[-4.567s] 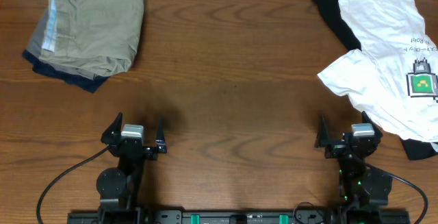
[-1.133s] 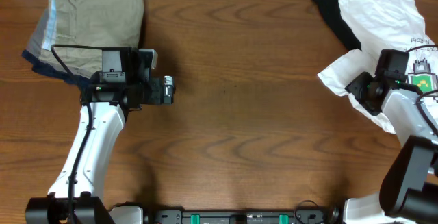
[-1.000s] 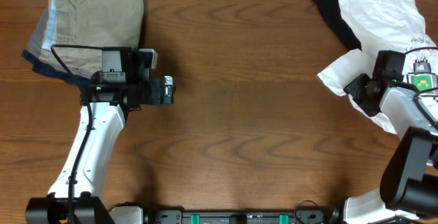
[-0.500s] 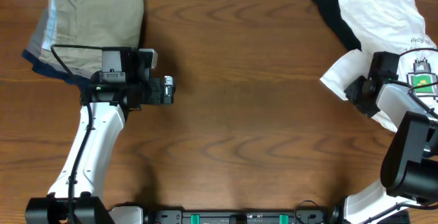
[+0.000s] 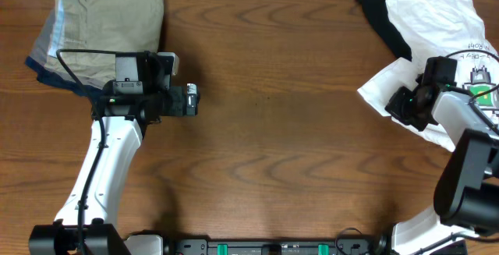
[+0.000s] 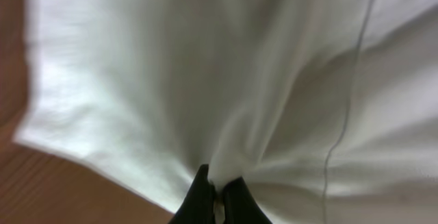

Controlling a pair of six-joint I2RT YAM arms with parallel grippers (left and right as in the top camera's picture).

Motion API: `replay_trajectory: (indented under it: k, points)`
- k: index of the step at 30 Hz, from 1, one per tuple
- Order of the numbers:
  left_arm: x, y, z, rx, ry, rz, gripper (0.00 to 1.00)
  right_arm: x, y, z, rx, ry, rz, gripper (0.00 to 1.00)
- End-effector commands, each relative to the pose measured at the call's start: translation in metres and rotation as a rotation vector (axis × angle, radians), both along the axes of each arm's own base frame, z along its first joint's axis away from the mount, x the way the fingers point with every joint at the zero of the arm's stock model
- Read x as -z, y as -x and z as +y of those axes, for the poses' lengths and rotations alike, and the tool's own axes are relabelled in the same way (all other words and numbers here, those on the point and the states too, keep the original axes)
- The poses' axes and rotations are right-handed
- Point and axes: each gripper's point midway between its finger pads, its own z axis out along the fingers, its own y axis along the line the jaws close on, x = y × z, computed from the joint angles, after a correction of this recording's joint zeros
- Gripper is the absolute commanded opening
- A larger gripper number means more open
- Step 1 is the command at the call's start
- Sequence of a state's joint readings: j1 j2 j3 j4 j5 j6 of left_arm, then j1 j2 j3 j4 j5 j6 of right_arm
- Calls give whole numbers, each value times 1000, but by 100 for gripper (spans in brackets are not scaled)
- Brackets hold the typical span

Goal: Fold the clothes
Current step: 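Reach the right gripper to the white T-shirt and grasp it, then drag the white T-shirt with the right gripper toward table center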

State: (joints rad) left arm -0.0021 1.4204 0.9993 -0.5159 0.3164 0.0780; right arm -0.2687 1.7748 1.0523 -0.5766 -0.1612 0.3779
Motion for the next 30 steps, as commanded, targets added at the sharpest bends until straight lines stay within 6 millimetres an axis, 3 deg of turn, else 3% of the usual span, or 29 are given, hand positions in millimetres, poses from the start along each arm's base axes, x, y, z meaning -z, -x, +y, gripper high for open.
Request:
replay_trajectory:
  k: [1,6,11,14,20,24,27,30]
  points:
    - [-7,-5,-4,8,17,-19,98,-85,-34,26,-191,-55,-242,1]
    - [-13,-9,-4,-14,31,-40,98,-181,-42,65,-354,4,-422,1]
    - [-33,-11,-4,-19,36,-106,98,-242,-43,107,-465,61,-560,1]
    - [-56,-8,-4,-18,36,-175,98,-260,-44,140,-541,51,-615,1]
    - [-111,6,1,-29,33,-344,98,-265,-41,217,-675,-21,-669,1]
    - [-139,17,11,-56,28,-429,98,-255,-40,266,-751,-51,-676,1]
    - [-150,24,20,-84,21,-460,98,-239,-43,304,-804,-85,-674,1]
    - [-147,26,28,-110,15,-448,98,-222,-50,336,-836,-115,-679,1]
